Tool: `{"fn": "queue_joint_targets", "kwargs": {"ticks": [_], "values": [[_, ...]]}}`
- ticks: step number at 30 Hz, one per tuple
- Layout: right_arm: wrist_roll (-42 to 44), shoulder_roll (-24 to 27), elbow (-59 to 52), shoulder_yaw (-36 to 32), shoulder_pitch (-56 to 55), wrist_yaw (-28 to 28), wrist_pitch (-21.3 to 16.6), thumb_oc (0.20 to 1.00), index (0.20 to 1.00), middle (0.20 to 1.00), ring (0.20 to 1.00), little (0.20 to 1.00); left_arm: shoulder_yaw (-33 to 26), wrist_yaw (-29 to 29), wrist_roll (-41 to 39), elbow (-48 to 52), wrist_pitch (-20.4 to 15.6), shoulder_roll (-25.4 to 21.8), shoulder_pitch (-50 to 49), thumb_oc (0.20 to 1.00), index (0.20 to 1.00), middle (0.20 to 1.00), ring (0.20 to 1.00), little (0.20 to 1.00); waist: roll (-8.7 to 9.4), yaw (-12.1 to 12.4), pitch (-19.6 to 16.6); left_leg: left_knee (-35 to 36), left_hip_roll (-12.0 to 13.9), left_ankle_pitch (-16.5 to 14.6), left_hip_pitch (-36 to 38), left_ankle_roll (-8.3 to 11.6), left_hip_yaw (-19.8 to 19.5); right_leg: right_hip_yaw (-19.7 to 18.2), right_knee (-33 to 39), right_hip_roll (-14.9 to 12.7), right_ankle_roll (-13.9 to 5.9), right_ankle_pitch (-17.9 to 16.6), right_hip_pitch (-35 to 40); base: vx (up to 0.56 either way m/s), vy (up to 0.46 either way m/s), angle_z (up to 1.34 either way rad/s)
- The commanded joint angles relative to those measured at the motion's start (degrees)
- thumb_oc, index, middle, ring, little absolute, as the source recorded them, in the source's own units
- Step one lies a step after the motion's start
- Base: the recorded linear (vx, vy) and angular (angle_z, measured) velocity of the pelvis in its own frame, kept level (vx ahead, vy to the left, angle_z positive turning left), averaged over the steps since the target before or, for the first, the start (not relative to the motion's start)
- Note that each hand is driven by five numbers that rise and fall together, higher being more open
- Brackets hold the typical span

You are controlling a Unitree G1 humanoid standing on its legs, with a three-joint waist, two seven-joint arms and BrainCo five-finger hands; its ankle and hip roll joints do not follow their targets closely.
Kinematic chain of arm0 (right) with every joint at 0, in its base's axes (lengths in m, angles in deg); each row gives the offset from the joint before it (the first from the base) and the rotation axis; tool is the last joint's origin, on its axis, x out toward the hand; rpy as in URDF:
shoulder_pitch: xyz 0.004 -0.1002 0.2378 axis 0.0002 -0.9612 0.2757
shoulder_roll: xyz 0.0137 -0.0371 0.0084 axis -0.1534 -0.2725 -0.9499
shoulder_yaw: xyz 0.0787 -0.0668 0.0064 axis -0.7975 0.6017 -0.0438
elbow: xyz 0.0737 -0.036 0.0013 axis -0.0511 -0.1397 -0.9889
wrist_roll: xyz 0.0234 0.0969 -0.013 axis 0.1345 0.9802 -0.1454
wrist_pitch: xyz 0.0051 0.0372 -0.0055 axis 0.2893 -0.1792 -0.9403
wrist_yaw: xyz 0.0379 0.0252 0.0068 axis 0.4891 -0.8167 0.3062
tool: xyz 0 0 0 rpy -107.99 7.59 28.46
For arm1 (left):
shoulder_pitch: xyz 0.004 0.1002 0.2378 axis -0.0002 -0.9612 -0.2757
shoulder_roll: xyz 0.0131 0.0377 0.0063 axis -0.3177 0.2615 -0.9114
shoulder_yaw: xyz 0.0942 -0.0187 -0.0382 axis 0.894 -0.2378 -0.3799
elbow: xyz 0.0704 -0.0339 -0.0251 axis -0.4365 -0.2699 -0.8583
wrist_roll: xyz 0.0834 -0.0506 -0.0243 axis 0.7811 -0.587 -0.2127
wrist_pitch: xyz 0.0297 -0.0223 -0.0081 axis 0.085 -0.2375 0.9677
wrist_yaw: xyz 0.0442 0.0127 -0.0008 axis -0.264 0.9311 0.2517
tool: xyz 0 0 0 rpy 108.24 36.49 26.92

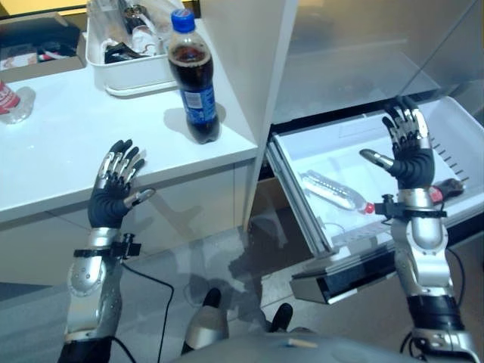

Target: Take the drinks into the refrigerator

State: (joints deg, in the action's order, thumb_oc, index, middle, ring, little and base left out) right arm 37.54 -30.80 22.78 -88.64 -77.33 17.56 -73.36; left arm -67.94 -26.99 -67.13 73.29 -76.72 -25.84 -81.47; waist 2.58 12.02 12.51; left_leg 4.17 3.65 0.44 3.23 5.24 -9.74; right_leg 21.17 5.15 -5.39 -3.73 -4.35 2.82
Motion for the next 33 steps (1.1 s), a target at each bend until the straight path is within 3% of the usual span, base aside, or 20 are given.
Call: {"fn": "queue_joint_targets", "kwargs": {"ticks": [1, 18, 33], "values": [[0.8, 2.5, -3.3, -1.7, 3.2, 0.8, -3.4, 1.0, 1.0, 1.0, 1.0, 1.0, -1.9, -1.6, 0.1, 4.3, -3.1, -1.1, 1.4, 1.0, 1.0, 1.0, 1.0, 1.0, 0.5, 0.0, -1.5, 0.2, -1.3, -2.0, -0.3, -3.55, 0.0, -3.0, -11.4, -2.0, -1.1, 7.0, -0.2, 0.0, 0.0, 0.0], [0.1, 1.8, -2.4, -0.4, 3.7, 1.0, -2.9, 1.0, 1.0, 1.0, 1.0, 1.0, -1.5, -5.0, 2.4, 3.7, -4.1, -0.5, 4.1, 1.0, 1.0, 1.0, 1.0, 1.0, 0.54, -1.3, -1.5, 0.4, -1.1, -3.1, 1.4, -3.91, 2.8, -5.4, -12.4, -2.2, -1.36, 6.9, -1.4, 0.0, 0.007, -0.04], [2.4, 2.5, -1.4, 1.7, 5.3, -1.3, -1.2, 1.0, 1.0, 1.0, 1.0, 1.0, -1.6, -10.5, 9.9, -6.3, -2.2, -4.9, 9.2, 1.0, 1.0, 1.0, 1.0, 1.0, -0.02, -3.2, -2.8, 0.8, -0.7, -4.1, 4.3, -3.58, 6.1, -8.3, -10.9, -1.3, -1.26, 6.6, 0.1, 0.0, 0.012, -0.14]]}}
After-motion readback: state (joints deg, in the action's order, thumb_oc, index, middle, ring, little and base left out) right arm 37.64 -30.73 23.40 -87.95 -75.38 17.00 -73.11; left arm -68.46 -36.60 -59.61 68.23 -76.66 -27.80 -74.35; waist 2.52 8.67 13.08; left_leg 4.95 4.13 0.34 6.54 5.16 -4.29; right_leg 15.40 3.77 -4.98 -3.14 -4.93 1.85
